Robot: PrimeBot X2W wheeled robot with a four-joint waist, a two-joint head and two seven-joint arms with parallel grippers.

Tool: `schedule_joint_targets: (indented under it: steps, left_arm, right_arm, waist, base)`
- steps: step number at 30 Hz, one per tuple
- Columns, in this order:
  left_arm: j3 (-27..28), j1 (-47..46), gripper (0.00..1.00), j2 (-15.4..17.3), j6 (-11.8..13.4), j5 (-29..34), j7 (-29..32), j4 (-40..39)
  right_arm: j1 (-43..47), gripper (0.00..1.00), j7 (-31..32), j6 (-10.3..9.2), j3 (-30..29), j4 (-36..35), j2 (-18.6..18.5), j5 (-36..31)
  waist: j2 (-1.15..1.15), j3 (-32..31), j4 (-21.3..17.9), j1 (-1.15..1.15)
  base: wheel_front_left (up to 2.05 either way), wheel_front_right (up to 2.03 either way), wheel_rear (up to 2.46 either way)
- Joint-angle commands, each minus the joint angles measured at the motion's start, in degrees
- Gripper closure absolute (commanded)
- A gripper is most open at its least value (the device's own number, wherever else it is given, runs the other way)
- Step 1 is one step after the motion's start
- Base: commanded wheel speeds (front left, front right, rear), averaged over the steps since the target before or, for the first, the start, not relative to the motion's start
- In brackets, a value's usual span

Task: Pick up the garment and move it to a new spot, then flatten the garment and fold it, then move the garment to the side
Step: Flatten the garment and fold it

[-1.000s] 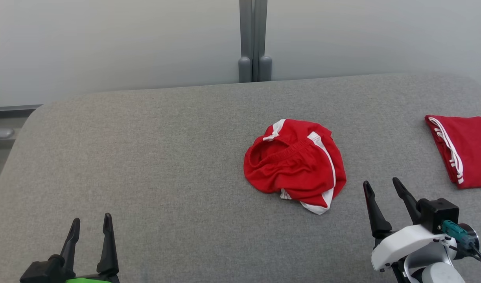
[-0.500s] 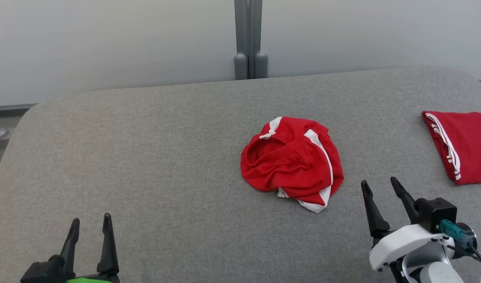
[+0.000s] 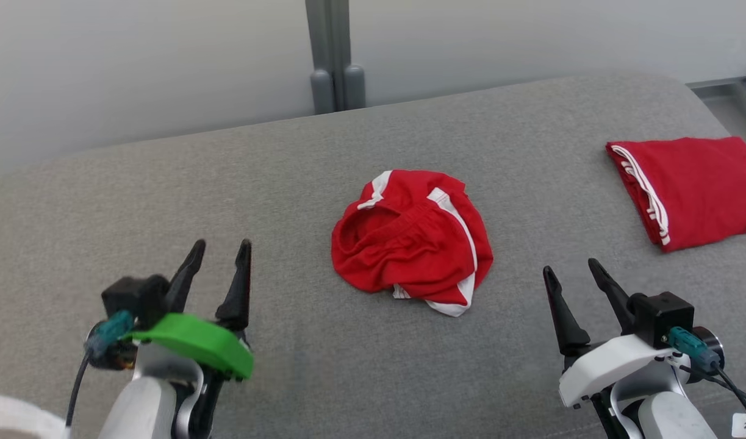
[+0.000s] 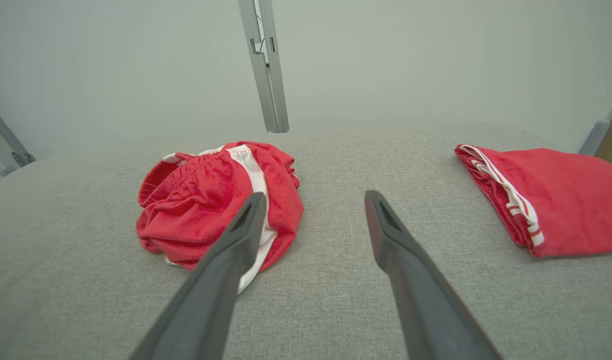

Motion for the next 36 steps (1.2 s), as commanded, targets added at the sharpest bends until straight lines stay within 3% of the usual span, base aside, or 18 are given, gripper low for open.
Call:
schedule_joint_targets:
  steps: [1, 14, 23, 30, 31, 32, 33, 36]
  left_arm:
    - [-0.75, -2.67, 0.00, -0.39, -0.58, -0.91, 1.16, 0.65]
    - [-10.16, -23.61, 0.00, -4.15, -1.99, -6.15, 22.63, 17.08]
    - [-12.27, -32.53, 0.00, -3.75, 1.41, -3.76, 30.18, 27.70]
    - [-13.73, -35.23, 0.00, -2.61, 2.99, -2.25, 33.45, 31.55]
    - [-14.19, -35.51, 0.04, -2.54, 2.65, -1.85, 33.43, 31.56]
    - [-14.37, -35.78, 0.95, -2.53, 2.36, -1.77, 32.74, 31.29]
    - [-14.60, -35.94, 1.00, -2.75, 1.82, -1.90, 32.37, 31.07]
    - [-14.36, -36.55, 1.00, -3.82, 0.71, -3.16, 29.75, 29.50]
  right_arm:
    - [-0.62, 0.00, -0.13, -0.11, -0.07, -0.02, -0.19, 0.41]
    - [-3.10, 0.00, -1.61, -0.11, 1.82, 1.11, 0.43, 1.14]
    - [-4.51, 0.00, -3.17, -0.11, 3.08, 2.91, 1.10, 1.62]
    - [-4.36, 0.00, -4.09, -0.11, 2.62, 3.77, 1.16, 1.53]
    - [-4.47, 0.00, -4.05, -0.11, 2.58, 3.88, 1.20, 1.46]
    - [-4.59, 0.00, -4.11, -0.11, 2.65, 3.95, 1.25, 1.43]
    - [-4.71, 0.00, -4.19, -0.11, 2.66, 3.97, 1.30, 1.41]
    - [-4.80, 0.00, -4.24, -0.11, 2.64, 4.03, 1.29, 1.28]
  waist:
    - [0.00, 1.99, -3.89, 0.00]
    - [0.00, 6.78, -16.56, 0.00]
    - [0.00, 9.12, -22.51, 0.00]
    - [0.00, 9.60, -23.22, 0.00]
    - [0.00, 9.60, -23.12, 0.00]
    - [0.00, 9.59, -22.99, 0.00]
    - [0.00, 9.54, -22.68, 0.00]
    - [0.00, 9.40, -21.82, 0.00]
  base:
    - [0.00, 0.00, 0.00]
    - [0.00, 0.00, 0.00]
    - [0.00, 0.00, 0.00]
    - [0.00, 0.00, 0.00]
    - [0.00, 0.00, 0.00]
    - [0.00, 0.00, 0.00]
    - [0.00, 0.00, 0.00]
    - [0.00, 0.00, 0.00]
